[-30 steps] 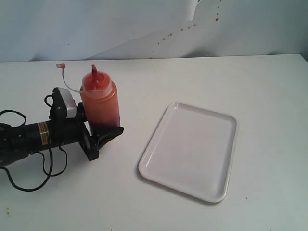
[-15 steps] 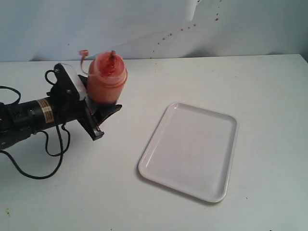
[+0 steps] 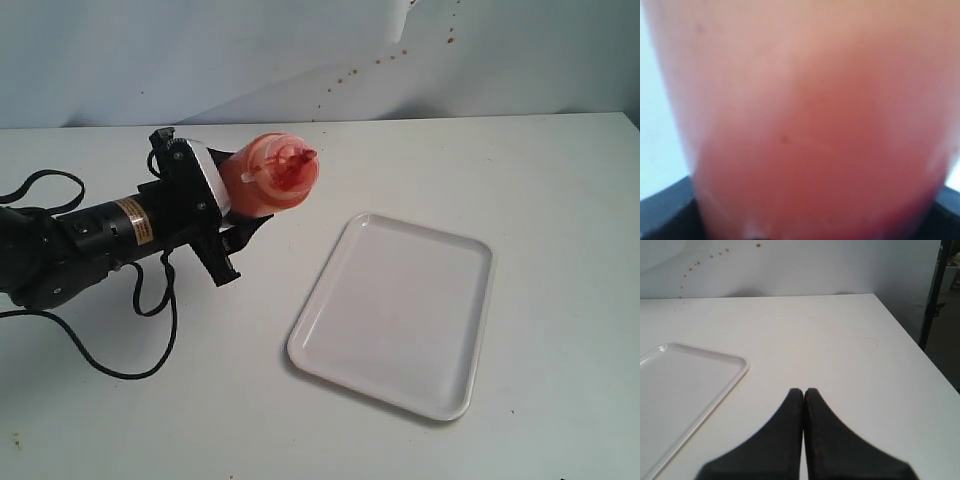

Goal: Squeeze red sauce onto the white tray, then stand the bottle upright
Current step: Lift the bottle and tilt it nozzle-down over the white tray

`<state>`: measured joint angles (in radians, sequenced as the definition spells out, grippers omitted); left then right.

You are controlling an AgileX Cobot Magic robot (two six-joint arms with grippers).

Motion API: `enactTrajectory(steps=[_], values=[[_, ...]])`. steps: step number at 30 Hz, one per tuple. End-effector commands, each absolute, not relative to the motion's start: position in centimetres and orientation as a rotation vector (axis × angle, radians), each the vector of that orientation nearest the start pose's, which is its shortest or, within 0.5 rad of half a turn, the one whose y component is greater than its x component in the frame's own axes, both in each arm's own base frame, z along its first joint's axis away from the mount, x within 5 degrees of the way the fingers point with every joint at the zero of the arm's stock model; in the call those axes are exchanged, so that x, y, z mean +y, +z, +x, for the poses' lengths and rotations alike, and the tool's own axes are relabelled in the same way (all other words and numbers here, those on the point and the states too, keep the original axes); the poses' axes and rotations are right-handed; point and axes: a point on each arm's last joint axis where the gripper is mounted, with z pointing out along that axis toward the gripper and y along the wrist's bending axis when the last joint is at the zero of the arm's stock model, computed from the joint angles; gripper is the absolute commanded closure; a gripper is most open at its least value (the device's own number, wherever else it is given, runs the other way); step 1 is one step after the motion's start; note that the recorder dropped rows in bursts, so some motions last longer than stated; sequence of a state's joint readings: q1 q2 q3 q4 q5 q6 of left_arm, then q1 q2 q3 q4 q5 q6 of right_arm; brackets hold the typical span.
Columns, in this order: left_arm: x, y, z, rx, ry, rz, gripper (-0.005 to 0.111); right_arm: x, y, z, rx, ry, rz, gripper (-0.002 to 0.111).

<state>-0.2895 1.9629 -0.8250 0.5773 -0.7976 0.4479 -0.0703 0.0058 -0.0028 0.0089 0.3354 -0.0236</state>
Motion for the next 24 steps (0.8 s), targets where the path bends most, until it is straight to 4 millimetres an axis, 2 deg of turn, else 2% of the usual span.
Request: enactTrajectory(steps=[1,8,12,16,22,24], values=[[-14.3,14.6,34.2,1.327,0.043,1.269,0.107,-0.3,18.3,5.4,1.818,-0.059,0.044,0.108],[-15.0,14.9,34.1,1.205,0.132,1.354,0.107,-0.4,18.5,5.4,1.797,-0.068,0.038,0.108],[-16.5,14.9,33.4,1.082,0.202,1.455,0.107,-0.4,18.5,5.4,1.797,-0.068,0.038,0.108],[-17.4,15.1,33.2,1.029,0.302,1.473,0.107,-0.4,18.5,5.4,1.795,-0.068,0.038,0.108],[-17.7,15.2,33.3,0.967,0.459,1.506,0.107,-0.4,18.6,5.4,1.780,-0.068,0.038,0.108],[-17.5,15.3,33.5,0.985,0.482,1.491,0.107,-0.2,18.8,5.5,1.754,-0.010,0.082,0.108]])
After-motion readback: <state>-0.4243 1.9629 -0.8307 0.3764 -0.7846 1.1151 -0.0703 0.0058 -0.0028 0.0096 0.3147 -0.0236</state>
